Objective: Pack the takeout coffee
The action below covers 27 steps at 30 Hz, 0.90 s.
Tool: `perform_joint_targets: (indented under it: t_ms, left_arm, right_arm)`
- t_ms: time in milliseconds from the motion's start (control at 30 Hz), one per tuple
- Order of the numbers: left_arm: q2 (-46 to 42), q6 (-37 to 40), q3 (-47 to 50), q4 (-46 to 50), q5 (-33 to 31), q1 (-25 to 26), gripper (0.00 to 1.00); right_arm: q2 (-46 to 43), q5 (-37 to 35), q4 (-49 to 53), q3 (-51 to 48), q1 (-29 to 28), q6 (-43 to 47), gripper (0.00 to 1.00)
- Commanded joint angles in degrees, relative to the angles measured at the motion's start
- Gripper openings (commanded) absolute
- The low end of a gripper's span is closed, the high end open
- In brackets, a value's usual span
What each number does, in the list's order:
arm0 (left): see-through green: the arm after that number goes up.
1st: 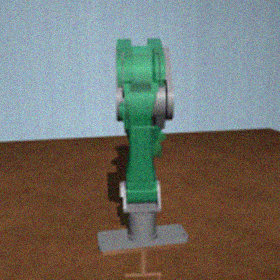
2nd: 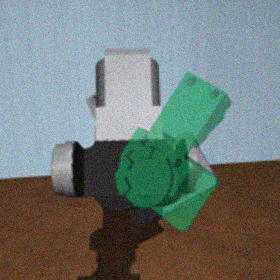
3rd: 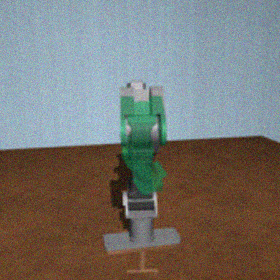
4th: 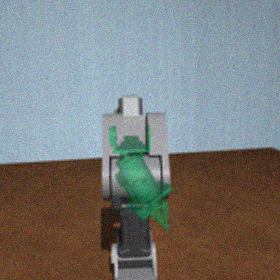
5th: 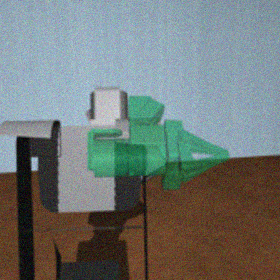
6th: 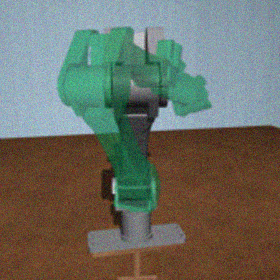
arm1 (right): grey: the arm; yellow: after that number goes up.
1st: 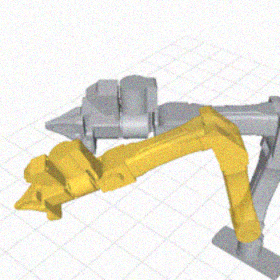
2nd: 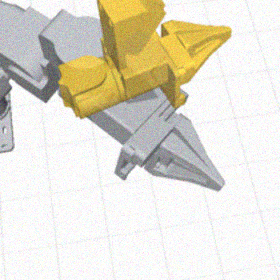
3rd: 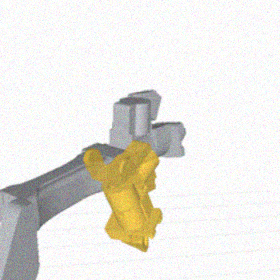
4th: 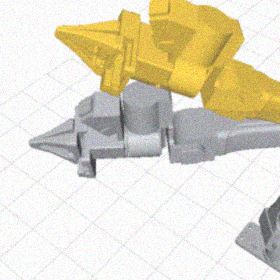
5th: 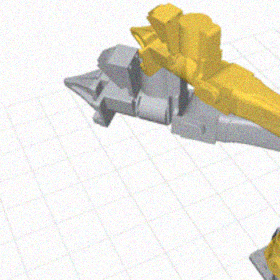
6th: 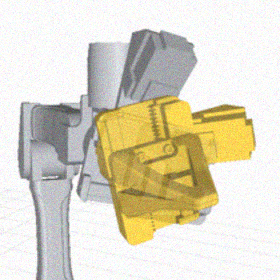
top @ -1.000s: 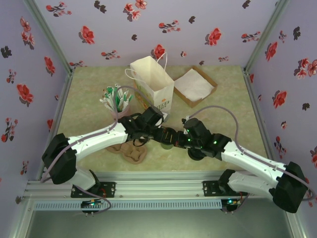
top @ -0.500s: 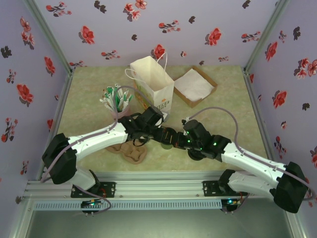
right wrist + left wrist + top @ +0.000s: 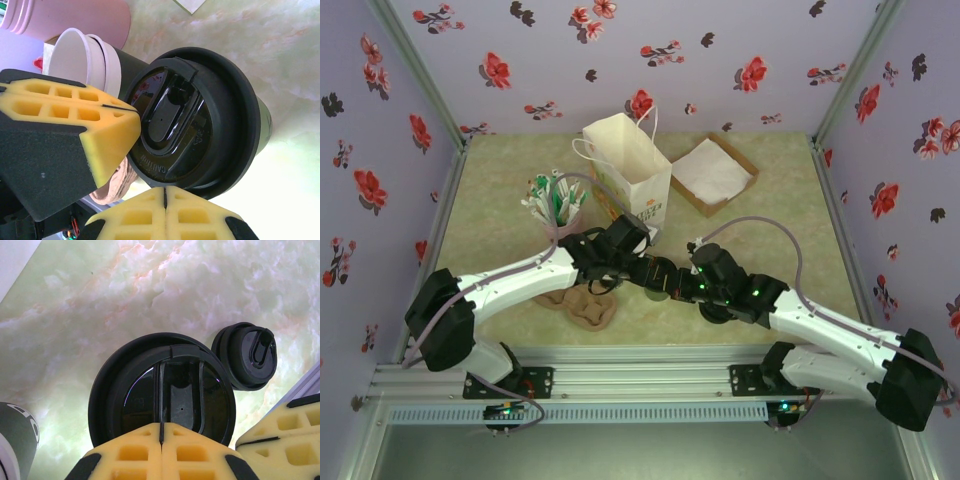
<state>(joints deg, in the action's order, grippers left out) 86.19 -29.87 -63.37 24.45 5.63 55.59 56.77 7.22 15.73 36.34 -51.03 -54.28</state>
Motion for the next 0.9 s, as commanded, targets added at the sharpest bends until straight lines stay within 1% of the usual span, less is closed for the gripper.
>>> perform_joint_targets:
  t_ms: [0,333,667,867]
  left_arm:
    - [1.01,-0.76,-1.13,0.86,-0.08,-0.40,0.00]
    - [1.25,-0.77,-1.14,0.90,-0.09,-0.34,0.00]
    - [1.00,-0.98,-0.79,0.91,-0.09,-0.38,0.00]
    - [0.85,-0.98,-0.95,0.85,0.07,-0.40,0.00]
  right_arm:
    - [-0.52,-1.94,0.67,-0.91,-0.65,-0.78,0.02]
    - [-0.24,-2.83,0.81,-1.75,-1.05,-0.74,0.02]
    - [2.09,-3.77,-0.51,-2.49,-1.07,-1.31,0.01]
    - [1.16,-4.56,1.60,-1.65,-1.02,-1.29,0.01]
